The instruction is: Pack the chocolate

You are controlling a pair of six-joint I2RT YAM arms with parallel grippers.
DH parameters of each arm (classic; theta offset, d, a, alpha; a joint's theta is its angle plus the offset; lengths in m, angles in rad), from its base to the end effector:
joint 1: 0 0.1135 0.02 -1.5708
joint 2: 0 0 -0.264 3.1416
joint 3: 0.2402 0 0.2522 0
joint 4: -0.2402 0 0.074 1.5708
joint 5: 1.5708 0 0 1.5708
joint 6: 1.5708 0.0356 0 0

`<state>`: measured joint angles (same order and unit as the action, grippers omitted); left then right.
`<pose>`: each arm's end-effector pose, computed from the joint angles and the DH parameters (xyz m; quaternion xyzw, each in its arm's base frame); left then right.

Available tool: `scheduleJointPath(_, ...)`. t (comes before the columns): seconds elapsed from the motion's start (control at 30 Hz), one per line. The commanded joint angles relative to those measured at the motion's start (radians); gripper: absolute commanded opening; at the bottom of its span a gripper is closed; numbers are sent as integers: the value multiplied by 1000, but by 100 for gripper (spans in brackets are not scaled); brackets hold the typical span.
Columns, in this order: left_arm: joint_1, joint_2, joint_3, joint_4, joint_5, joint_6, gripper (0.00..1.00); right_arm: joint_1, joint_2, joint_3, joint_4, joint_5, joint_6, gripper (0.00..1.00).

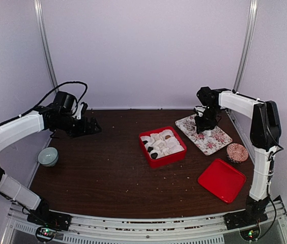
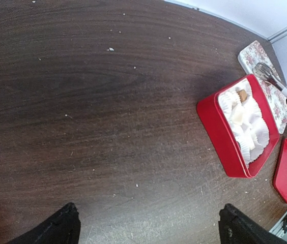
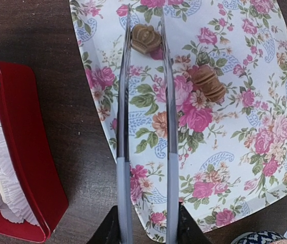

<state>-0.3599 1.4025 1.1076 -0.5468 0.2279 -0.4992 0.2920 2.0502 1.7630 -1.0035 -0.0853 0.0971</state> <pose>0.2779 -0.1132 0.2789 -0.0242 0.9288 -0.2441 0.2778 0.4051 0.1249 0.2307 -0.1022 0.9840 0.0684 0.1287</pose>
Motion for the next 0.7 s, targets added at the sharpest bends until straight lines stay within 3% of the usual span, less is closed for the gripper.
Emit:
scheduleJointPath(0.0, 9, 2, 34, 30, 14, 21, 98, -5, -86, 19, -18, -1, 4, 26)
scheduleJointPath(0.67, 9, -34, -10, 64, 37, 21, 98, 36, -393, -152, -24, -154, 17, 24)
